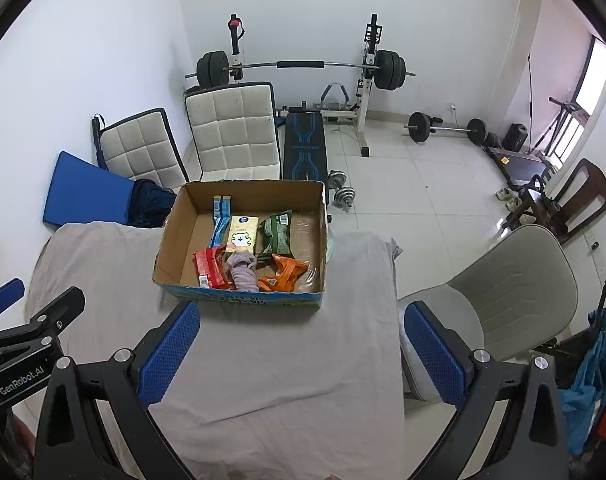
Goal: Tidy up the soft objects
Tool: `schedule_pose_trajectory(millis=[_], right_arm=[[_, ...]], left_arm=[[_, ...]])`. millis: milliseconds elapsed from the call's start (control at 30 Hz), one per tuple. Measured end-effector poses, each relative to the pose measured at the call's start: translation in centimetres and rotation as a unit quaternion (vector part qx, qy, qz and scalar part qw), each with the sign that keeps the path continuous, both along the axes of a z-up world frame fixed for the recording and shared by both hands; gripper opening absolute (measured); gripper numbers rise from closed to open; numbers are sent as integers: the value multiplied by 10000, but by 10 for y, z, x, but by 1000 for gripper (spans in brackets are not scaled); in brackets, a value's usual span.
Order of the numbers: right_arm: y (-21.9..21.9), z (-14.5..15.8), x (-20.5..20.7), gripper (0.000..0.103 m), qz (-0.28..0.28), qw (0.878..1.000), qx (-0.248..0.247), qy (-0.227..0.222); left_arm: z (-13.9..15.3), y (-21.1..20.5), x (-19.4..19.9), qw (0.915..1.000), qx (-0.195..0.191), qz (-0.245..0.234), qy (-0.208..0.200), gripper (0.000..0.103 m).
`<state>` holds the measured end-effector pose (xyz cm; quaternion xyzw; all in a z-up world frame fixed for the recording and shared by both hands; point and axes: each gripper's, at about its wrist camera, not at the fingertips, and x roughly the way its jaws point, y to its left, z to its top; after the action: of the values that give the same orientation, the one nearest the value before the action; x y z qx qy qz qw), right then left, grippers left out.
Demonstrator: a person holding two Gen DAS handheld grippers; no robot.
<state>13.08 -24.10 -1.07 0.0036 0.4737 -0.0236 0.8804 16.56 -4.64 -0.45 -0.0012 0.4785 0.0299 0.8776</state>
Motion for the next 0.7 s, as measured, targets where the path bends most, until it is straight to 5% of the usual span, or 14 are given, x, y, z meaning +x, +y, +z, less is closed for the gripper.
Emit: schedule_pose_trajectory(millis=[700], right_arm=[[2,1,-3,103,103,9999,63,3]], left_arm=[[8,0,-1,9998,38,26,-179,103]])
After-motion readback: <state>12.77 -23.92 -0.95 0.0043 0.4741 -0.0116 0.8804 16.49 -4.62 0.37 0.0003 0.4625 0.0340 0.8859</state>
